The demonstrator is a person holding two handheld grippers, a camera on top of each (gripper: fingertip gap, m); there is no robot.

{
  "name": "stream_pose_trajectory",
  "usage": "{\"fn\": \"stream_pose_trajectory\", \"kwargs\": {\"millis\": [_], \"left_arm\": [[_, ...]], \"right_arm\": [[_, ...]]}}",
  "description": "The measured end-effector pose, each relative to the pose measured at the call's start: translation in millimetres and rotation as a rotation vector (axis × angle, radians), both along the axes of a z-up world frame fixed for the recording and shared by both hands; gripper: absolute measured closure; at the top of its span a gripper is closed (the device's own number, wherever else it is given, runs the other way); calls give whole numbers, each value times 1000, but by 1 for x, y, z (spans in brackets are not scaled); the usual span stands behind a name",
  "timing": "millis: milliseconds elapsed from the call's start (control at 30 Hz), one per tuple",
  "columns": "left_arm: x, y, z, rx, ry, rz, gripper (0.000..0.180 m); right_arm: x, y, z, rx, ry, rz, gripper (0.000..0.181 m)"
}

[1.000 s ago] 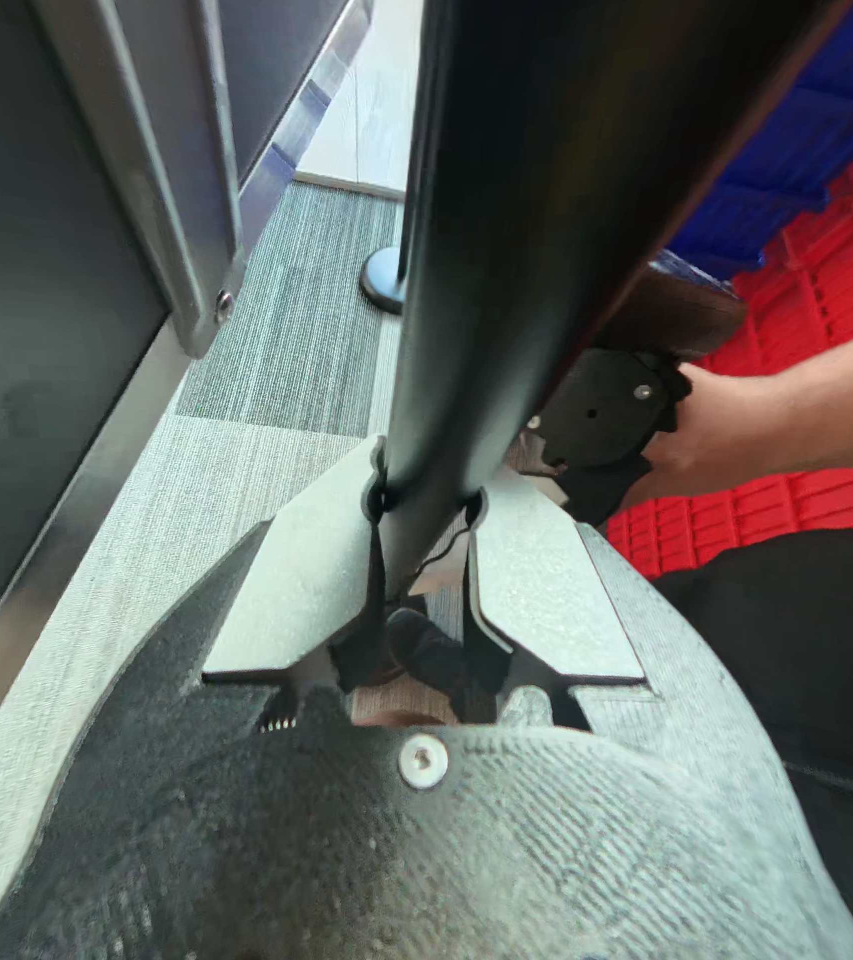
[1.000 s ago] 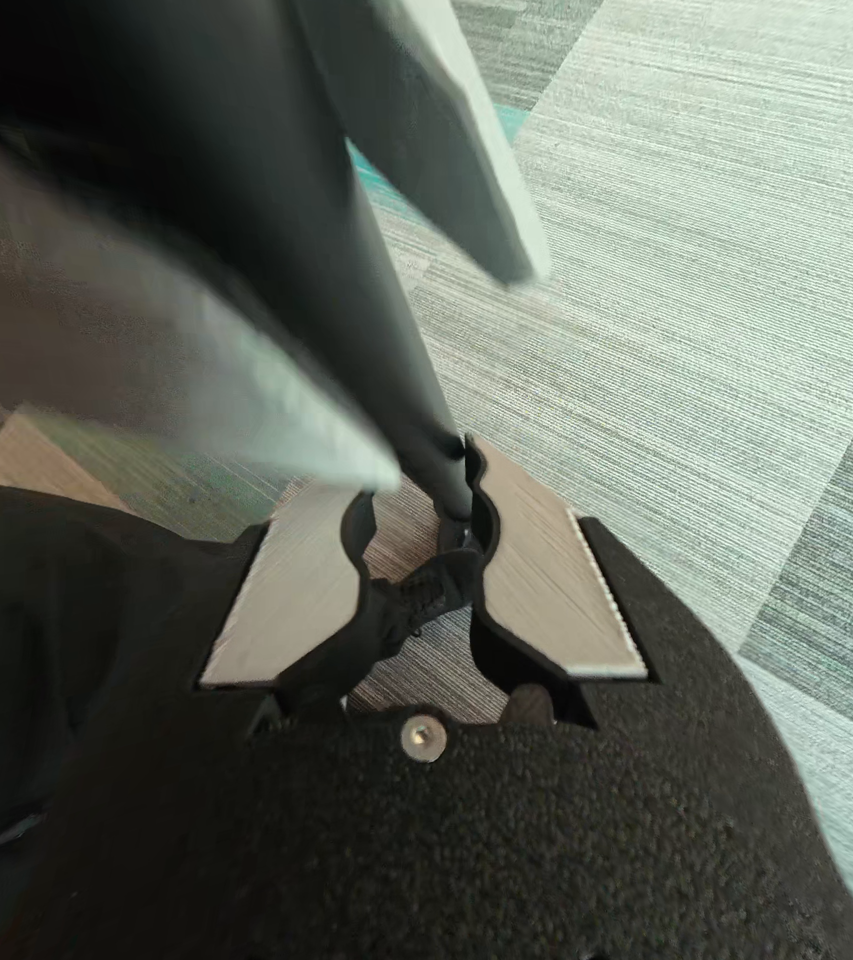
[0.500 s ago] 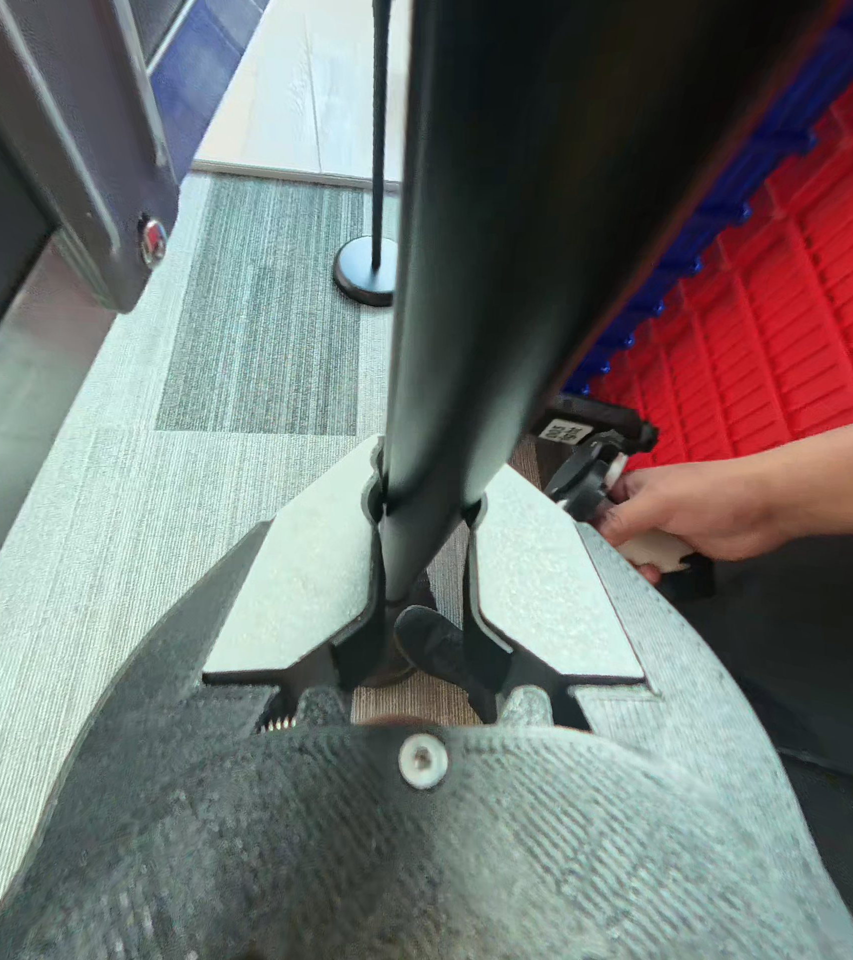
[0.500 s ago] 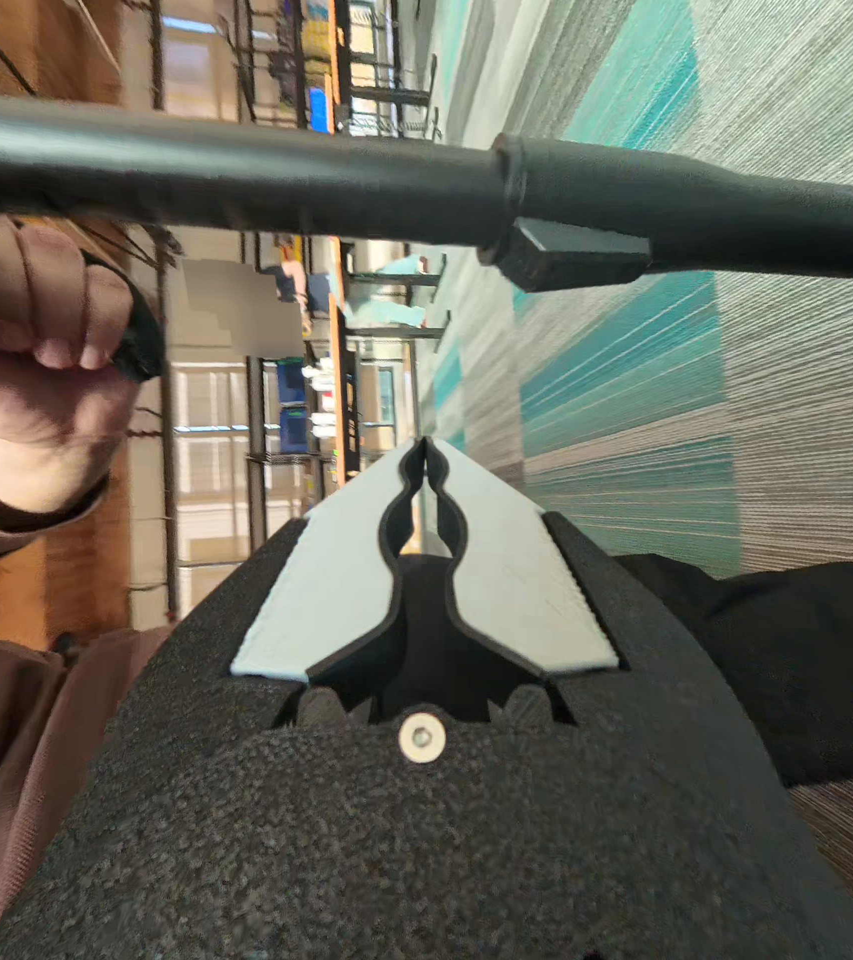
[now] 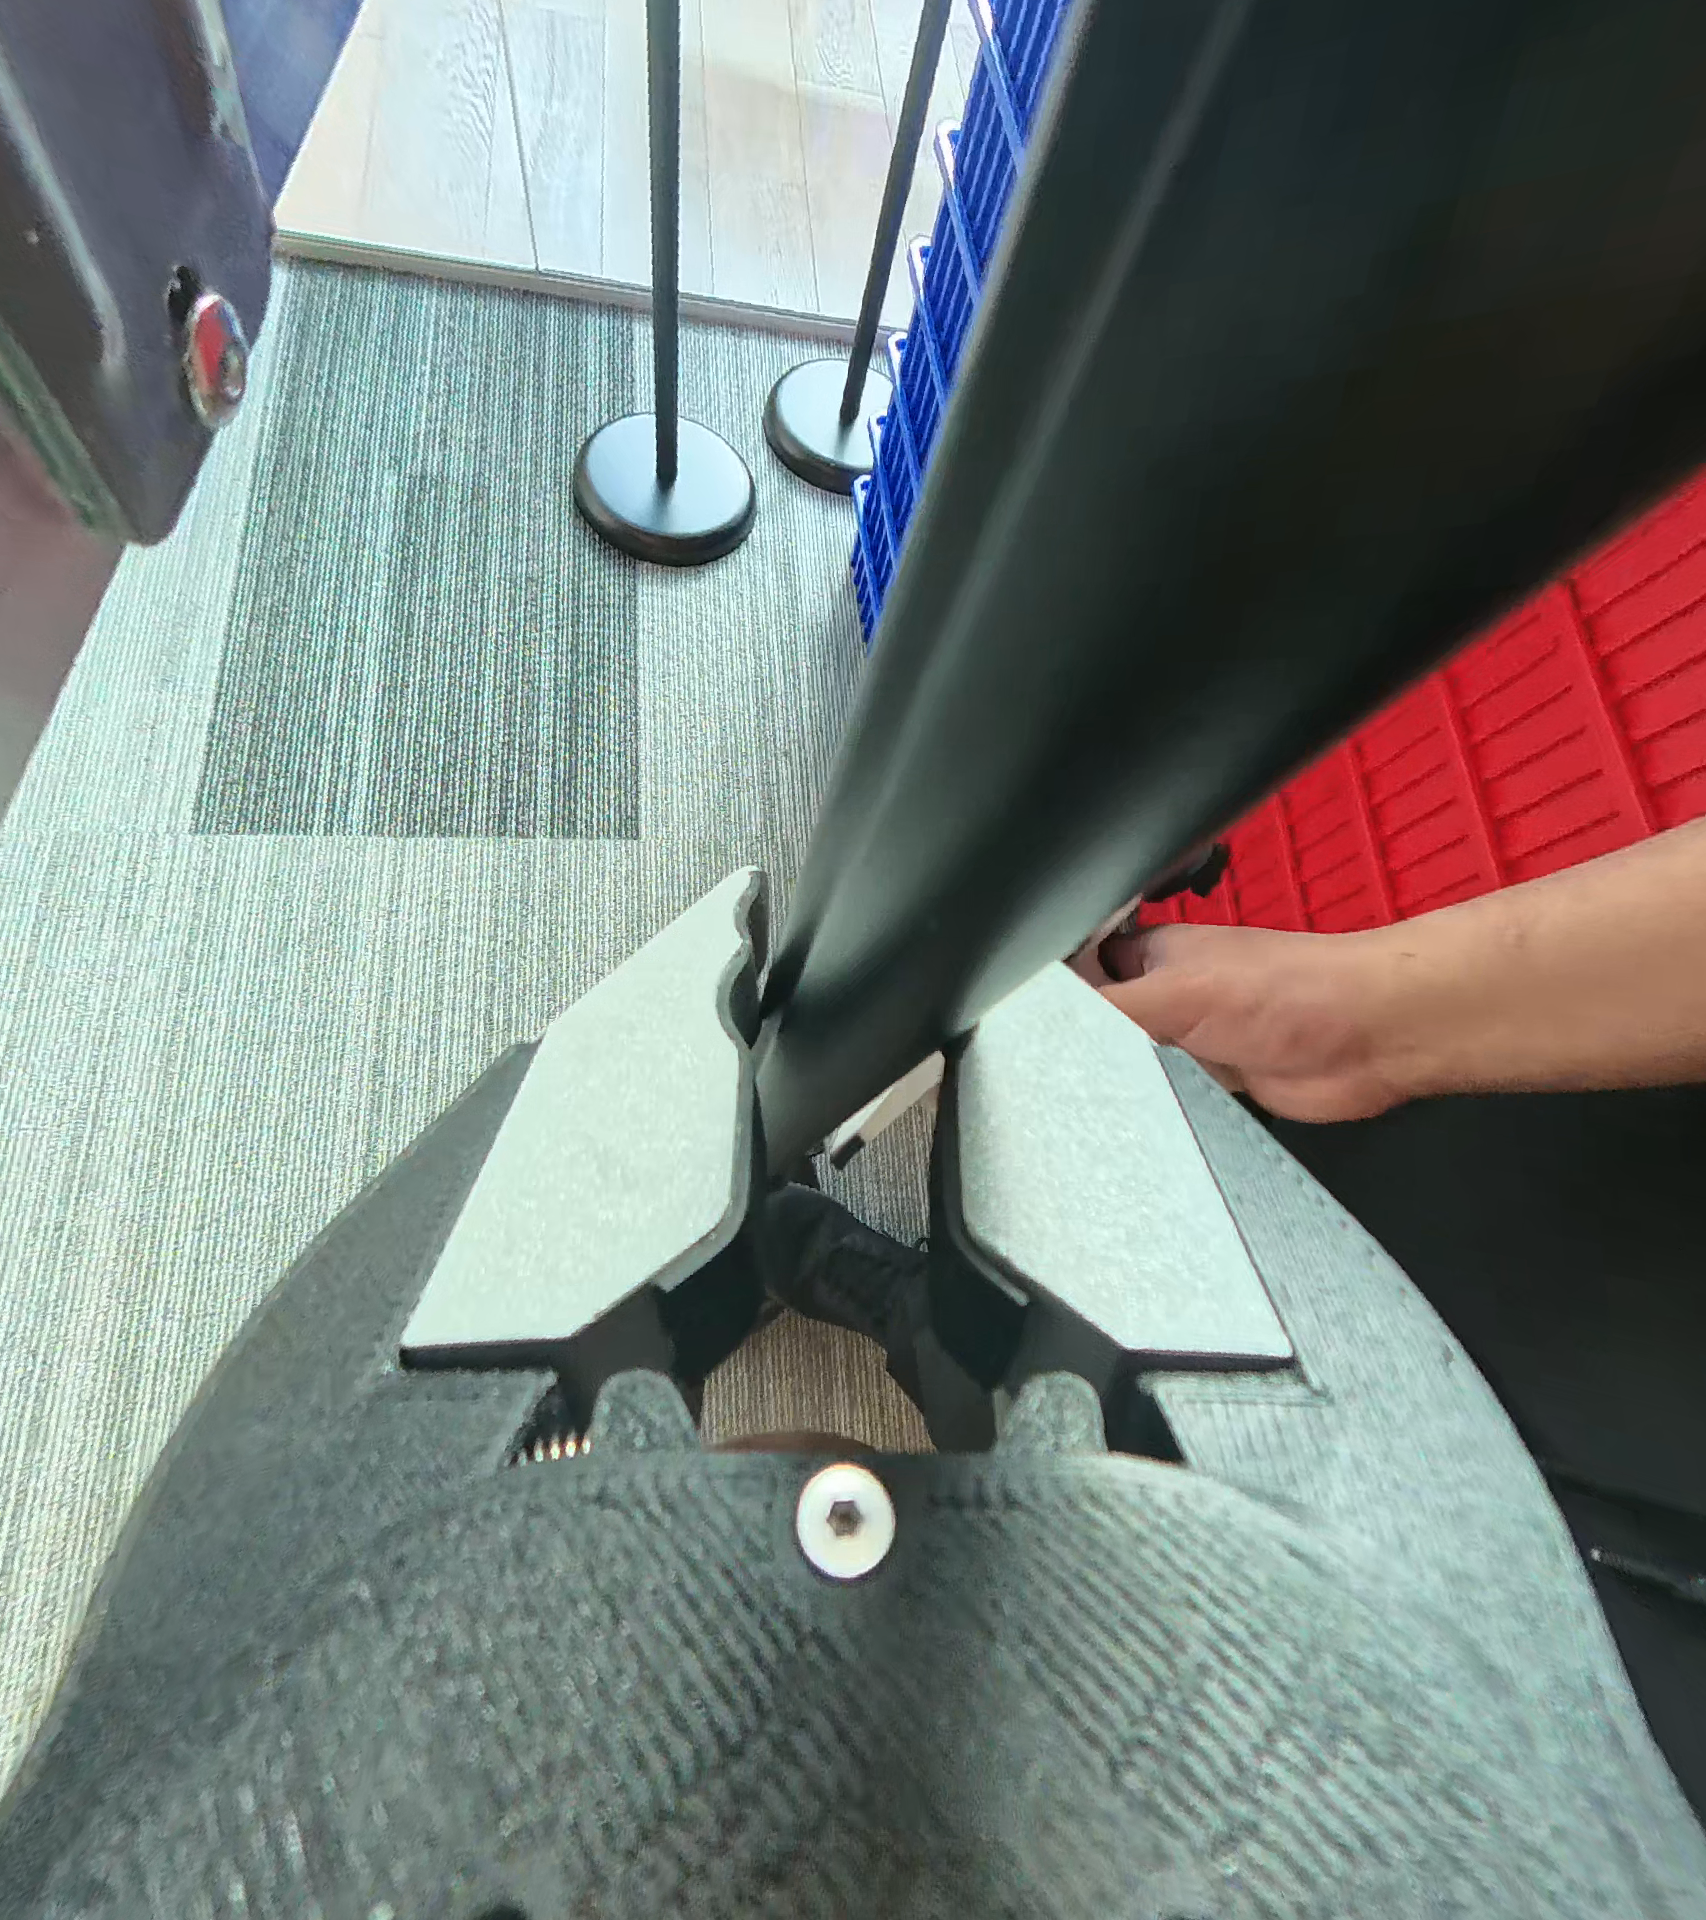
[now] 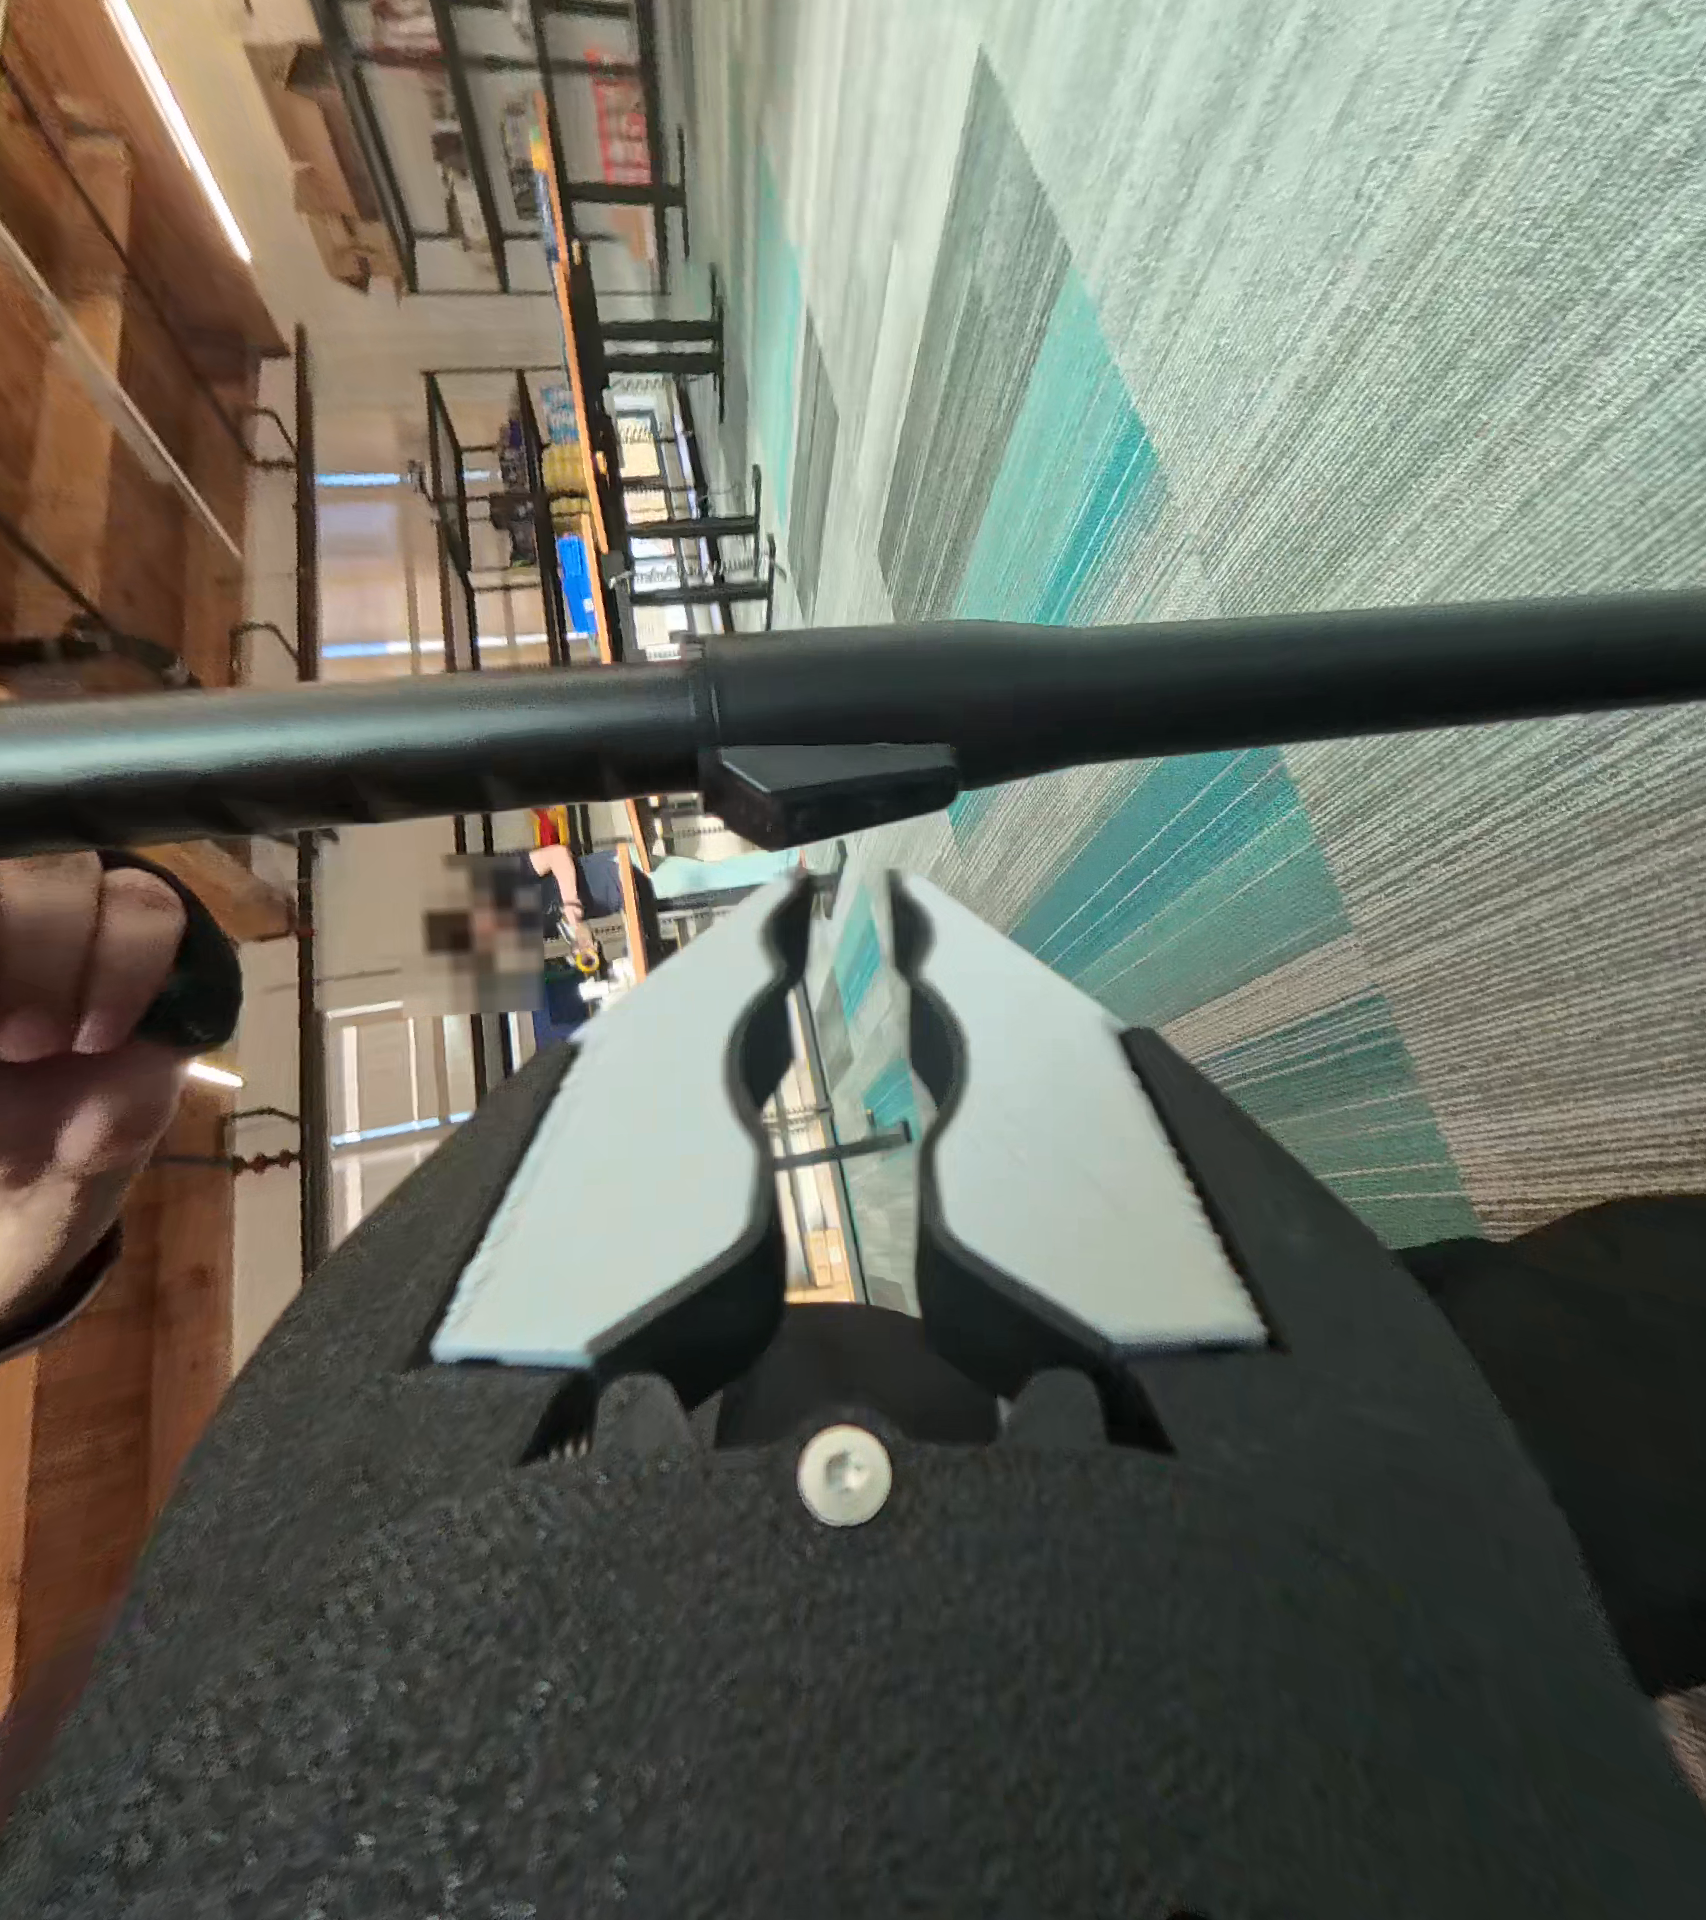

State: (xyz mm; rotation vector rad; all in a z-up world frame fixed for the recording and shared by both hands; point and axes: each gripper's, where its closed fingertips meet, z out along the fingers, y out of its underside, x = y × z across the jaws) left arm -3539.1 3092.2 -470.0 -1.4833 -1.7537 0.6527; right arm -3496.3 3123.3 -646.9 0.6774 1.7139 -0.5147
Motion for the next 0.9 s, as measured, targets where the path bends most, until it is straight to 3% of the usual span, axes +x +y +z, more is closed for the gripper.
{"fn": "stream_pose_trajectory", "kwargs": {"millis": [33,100,167,333,567,633,767,900], "left_arm": [[0,0,0,6,6,4,148],[-1,0,0,9,2,-5,148],[1,-1,-1,9,-14,-14,149],[2,2,-2,-9,-37,-49,149],[5,-3,-3,7,-63,18,148],[6,1,-3,-3,-84,-12,149],[5,0,-4,1,-87,-11,149],[4,2,-3,-7,-75,-29,149]], "right_arm": [[1,-2,4,-40,27,24,163],[1,-4,1,-103,163,81,181],[-3,-7,-1,-167,279,107,181],[-8,14,-5,-174,391,171,181],[-16,-40,-2,-211,366,10,181],[-9,-58,-1,-240,372,66,181],[-12,-54,13,-319,552,167,181],[-20,-23,19,-315,618,227,179]]}}
